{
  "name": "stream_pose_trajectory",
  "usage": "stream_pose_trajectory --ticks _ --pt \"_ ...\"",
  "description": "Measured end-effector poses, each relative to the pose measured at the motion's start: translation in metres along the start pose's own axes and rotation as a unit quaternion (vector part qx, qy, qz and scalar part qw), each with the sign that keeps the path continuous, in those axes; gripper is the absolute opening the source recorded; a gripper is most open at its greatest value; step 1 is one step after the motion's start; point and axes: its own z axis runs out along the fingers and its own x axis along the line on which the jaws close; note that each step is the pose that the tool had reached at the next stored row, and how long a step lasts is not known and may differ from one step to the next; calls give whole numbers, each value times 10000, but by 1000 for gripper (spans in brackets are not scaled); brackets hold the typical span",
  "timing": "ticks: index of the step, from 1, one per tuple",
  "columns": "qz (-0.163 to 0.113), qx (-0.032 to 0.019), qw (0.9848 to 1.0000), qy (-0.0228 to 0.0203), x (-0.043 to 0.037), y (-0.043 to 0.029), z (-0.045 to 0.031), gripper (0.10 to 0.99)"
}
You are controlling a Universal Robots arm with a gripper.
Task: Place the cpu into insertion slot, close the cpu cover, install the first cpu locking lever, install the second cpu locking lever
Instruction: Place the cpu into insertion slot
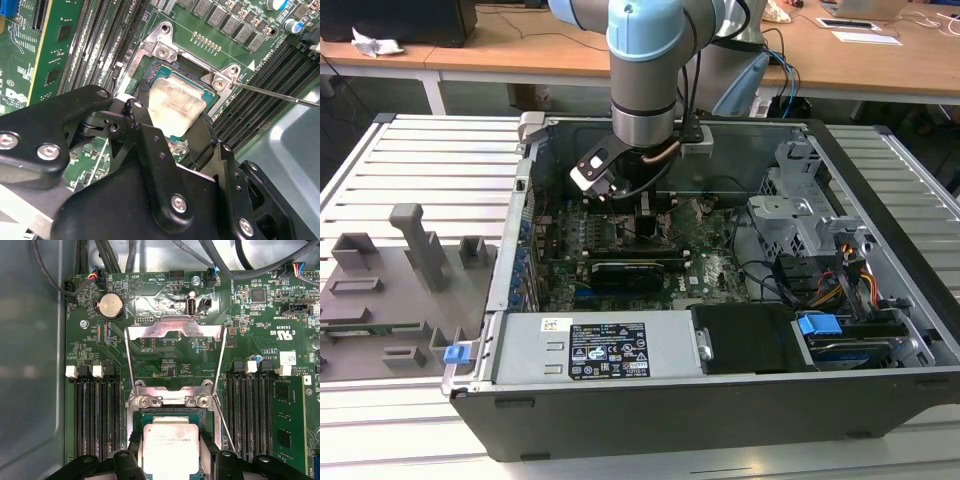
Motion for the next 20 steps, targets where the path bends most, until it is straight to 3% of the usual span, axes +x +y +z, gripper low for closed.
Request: stream_pose_trajectory --ticks 20 --pt "-12 0 10000 -29 -5 3 1 537"
